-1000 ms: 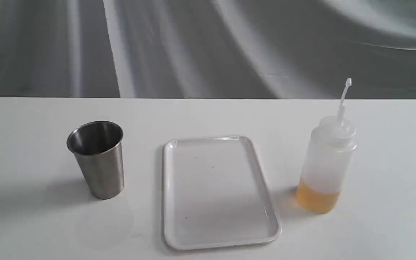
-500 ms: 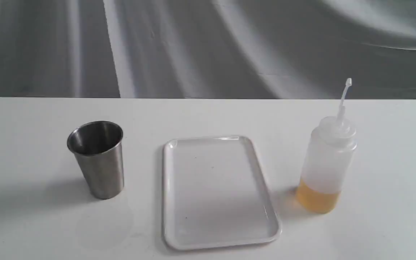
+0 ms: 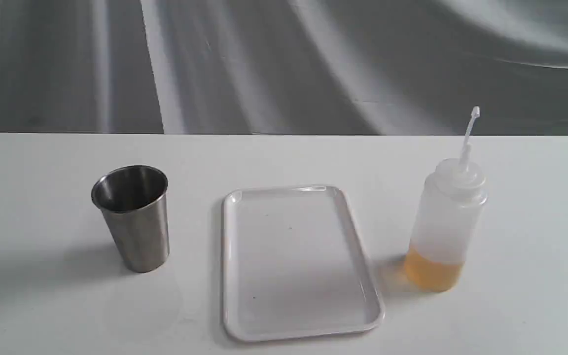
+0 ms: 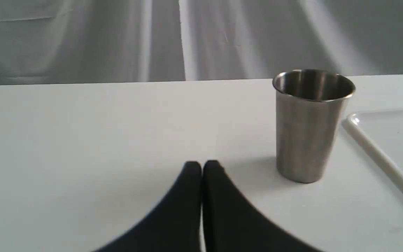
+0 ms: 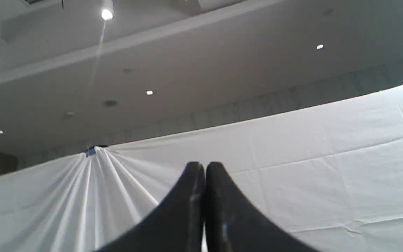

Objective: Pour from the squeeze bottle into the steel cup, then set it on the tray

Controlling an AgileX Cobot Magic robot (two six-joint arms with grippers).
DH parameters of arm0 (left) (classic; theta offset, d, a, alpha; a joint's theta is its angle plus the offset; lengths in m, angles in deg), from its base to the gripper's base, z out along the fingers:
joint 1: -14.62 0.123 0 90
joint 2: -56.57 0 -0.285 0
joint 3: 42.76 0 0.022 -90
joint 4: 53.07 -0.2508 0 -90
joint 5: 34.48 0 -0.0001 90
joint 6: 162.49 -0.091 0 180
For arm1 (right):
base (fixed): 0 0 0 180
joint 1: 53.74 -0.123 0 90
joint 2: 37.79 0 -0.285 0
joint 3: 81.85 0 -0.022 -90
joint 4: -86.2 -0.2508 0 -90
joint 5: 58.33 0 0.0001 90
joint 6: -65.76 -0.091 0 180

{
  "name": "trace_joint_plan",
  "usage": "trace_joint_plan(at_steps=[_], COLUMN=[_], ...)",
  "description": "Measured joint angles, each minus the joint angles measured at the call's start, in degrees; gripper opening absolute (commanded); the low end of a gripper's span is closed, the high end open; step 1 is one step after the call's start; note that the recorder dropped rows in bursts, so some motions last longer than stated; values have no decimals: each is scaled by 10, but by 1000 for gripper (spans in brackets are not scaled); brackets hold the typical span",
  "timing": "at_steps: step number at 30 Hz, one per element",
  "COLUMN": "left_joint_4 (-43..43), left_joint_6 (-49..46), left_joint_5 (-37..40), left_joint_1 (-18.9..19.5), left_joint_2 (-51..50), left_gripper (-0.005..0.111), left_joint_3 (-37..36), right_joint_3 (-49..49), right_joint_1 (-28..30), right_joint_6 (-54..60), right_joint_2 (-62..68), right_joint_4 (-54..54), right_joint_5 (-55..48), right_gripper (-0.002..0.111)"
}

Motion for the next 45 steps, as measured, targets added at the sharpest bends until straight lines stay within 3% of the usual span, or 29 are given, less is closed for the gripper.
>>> trace_joint_plan(at_steps=[14, 23, 34, 45], left_joint_4=[0, 0, 0, 0], left_joint_6=[0, 0, 0, 0], left_joint_5=[0, 0, 0, 0], left_joint_1=[-16, -16, -16, -16], left_joint_2=[0, 0, 0, 0], left_gripper=[0, 0, 0, 0], left_joint_3=[0, 0, 0, 0], right_joint_3=[-345, -443, -461, -372], right_joint_1=[-47, -87, -102, -102], right_joint_6=[11, 11, 12, 11], right_joint_2=[331, 447, 522, 535], right_joint_4=[68, 96, 131, 101], right_joint_5=[-210, -286, -341, -344], right_gripper=[0, 0, 0, 0])
